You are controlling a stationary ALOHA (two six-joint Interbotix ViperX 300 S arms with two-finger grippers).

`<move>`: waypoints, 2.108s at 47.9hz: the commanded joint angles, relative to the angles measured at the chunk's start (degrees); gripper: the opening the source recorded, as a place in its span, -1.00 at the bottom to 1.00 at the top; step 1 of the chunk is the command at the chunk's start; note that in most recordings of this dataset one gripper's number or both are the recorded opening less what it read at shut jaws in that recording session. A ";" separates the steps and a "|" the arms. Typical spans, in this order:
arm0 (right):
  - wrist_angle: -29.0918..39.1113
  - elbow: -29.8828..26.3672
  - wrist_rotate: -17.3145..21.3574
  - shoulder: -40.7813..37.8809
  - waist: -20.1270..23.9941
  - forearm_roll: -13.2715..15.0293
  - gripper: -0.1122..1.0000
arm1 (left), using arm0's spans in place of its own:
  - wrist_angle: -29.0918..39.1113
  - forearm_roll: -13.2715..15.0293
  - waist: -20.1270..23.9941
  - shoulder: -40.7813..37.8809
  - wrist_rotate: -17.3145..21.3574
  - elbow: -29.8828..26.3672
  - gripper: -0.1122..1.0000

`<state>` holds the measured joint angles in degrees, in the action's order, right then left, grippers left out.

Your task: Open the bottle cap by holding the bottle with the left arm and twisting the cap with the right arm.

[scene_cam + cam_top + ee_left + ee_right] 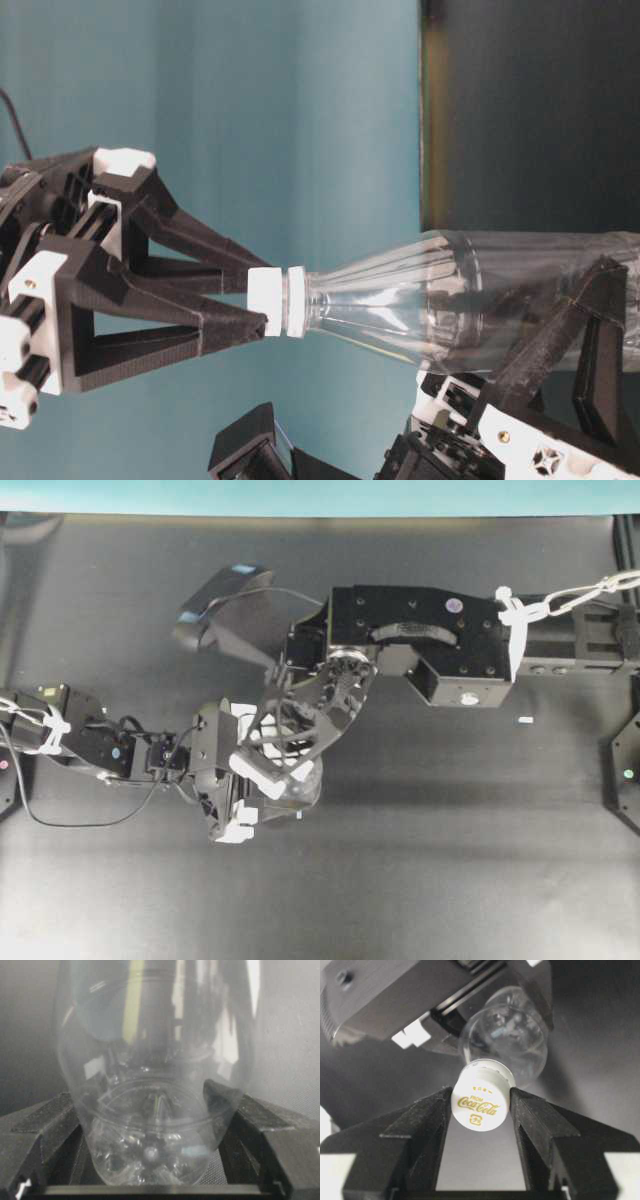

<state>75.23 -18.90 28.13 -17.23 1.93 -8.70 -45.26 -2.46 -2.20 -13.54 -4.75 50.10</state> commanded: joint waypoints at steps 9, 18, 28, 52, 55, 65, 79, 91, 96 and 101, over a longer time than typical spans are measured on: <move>3.60 -3.16 -20.48 -0.97 0.62 -1.76 -0.13 | 1.23 -0.18 0.26 0.18 0.09 -0.62 0.66; 7.65 -5.19 -34.10 -1.67 0.62 -1.05 -0.13 | 1.58 -0.18 0.44 0.18 0.09 -0.62 0.66; 7.91 -5.71 -46.76 -2.02 1.49 0.35 -0.13 | 1.58 -0.18 0.70 -0.18 0.09 -0.62 0.66; 6.42 -6.42 -56.95 -2.46 3.43 5.19 -0.13 | 1.58 -0.18 0.70 -0.97 0.09 -0.70 0.66; 6.15 -6.42 -55.72 -2.37 3.43 5.19 -0.13 | 1.58 -0.18 0.70 -1.05 0.09 -0.70 0.66; 6.24 -6.42 -52.56 -2.11 3.43 5.36 -0.13 | 1.67 -0.18 0.70 -1.32 0.09 -0.70 0.66; 5.36 -6.33 -49.13 -1.49 3.60 5.27 -0.13 | 1.85 -0.18 0.62 -1.49 0.09 -0.70 0.66; 5.36 -5.98 -42.98 -0.18 3.69 5.19 0.68 | 1.76 -0.18 0.70 -1.49 0.09 -0.62 0.66; 5.71 -5.98 -39.64 1.32 3.78 5.19 0.64 | 1.76 -0.09 0.70 -1.49 0.09 -0.53 0.66; 6.06 -6.42 -31.64 2.72 3.78 5.27 0.65 | 1.76 -0.18 0.70 -1.49 0.09 -0.35 0.66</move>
<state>81.04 -24.35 -7.56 -16.96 4.66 -3.43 -43.51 -2.46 -1.58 -14.94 -4.57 49.83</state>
